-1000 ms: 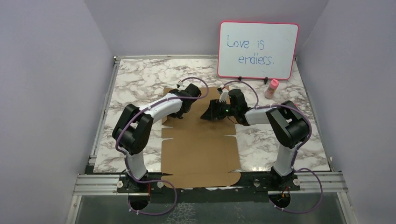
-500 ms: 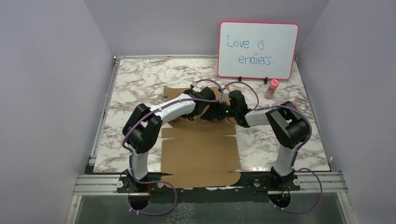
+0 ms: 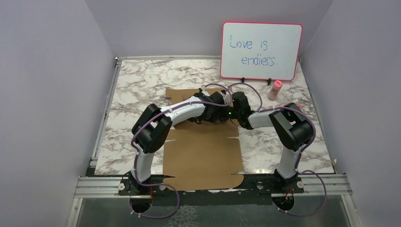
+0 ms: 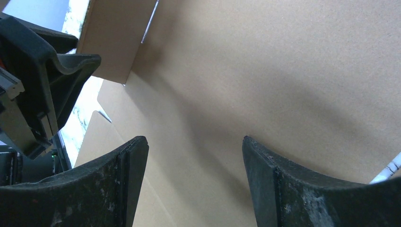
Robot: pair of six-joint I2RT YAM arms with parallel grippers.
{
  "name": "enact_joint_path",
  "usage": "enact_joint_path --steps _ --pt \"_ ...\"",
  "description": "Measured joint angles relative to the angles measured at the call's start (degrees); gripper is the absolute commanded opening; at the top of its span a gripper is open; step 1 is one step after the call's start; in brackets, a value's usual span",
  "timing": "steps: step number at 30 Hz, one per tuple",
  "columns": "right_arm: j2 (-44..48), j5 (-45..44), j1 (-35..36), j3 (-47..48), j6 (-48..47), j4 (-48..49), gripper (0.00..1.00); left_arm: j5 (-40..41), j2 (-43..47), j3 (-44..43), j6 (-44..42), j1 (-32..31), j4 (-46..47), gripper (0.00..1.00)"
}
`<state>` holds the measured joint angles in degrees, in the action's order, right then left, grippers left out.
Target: Fold the paper box
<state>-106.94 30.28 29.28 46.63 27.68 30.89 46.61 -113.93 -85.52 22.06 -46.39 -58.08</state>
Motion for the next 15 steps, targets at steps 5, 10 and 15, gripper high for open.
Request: enact_joint_path --steps 5,10,15 --pt "0.1 -0.2 0.0 -0.2 0.0 0.3 0.79 1.1 0.1 -0.9 0.6 -0.2 -1.2 0.53" --pt "0.1 -0.4 0.0 -0.2 0.0 0.3 0.79 1.6 3.0 -1.2 1.2 -0.2 -1.6 0.66" --pt "0.1 -0.4 0.0 -0.2 0.2 0.3 0.79 1.5 8.3 -1.0 2.1 -0.2 -1.6 0.77"
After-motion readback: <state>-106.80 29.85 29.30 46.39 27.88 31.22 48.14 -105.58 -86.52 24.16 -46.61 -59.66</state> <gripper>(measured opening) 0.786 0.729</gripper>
